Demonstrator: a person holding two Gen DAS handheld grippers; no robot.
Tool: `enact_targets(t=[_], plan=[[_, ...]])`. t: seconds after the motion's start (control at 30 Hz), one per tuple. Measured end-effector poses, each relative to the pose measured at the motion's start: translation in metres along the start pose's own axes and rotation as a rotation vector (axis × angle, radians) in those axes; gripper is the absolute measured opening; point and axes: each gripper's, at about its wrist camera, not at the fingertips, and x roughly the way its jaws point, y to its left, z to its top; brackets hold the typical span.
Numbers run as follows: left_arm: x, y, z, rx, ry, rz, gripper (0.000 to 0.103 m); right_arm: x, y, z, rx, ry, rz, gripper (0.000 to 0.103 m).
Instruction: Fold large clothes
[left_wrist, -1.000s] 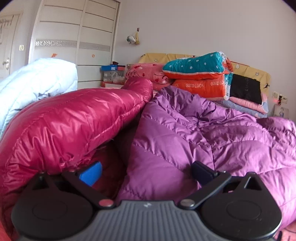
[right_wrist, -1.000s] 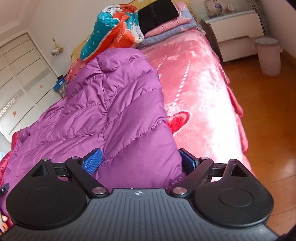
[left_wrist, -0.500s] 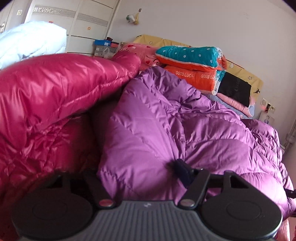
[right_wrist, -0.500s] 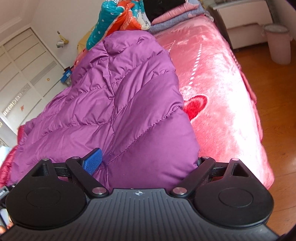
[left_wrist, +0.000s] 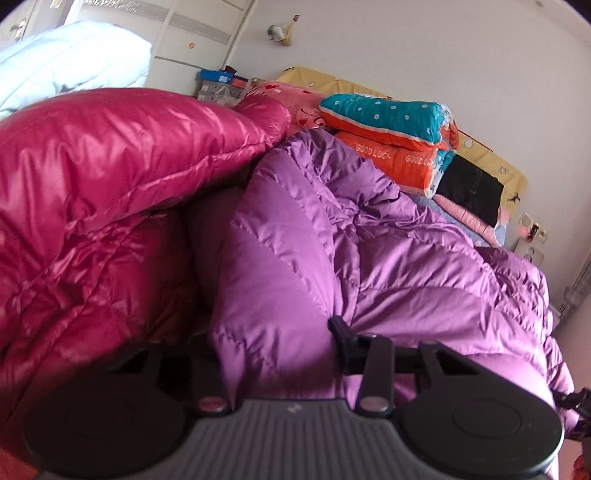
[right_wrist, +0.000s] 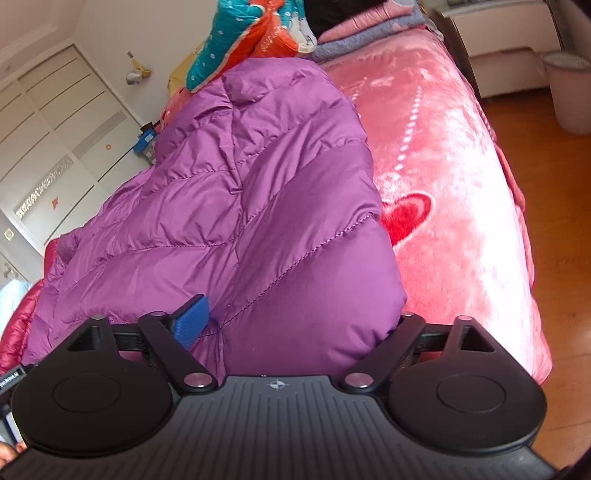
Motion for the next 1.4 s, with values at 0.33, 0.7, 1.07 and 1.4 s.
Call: enact_targets(t=[0.33,0.7,1.07,1.4], plan=[[-0.033,-0.011,-0.016,-0.064,0.041,-0.019,0.030,-0.011,-0.003,0.011,-0.072,0.020,0.026,0.057],[-0.102,-0.041,-0.059,-0.038,0.149,-0.025,0.028,-0.058,-0.036,0.014,-0.069,0.005,0.026,0.048],[-0.140,-0.057,-0.063,0.011,0.190,0.035,0.031,-0.093,-0.050,0.004,-0.142,-0.004,-0.003,0.062],[-0.171,-0.077,-0.062,0.179,0.194,0.144,0.081,-0.102,-0.058,0.021,-0.068,-0.144,-0.047,0.102]])
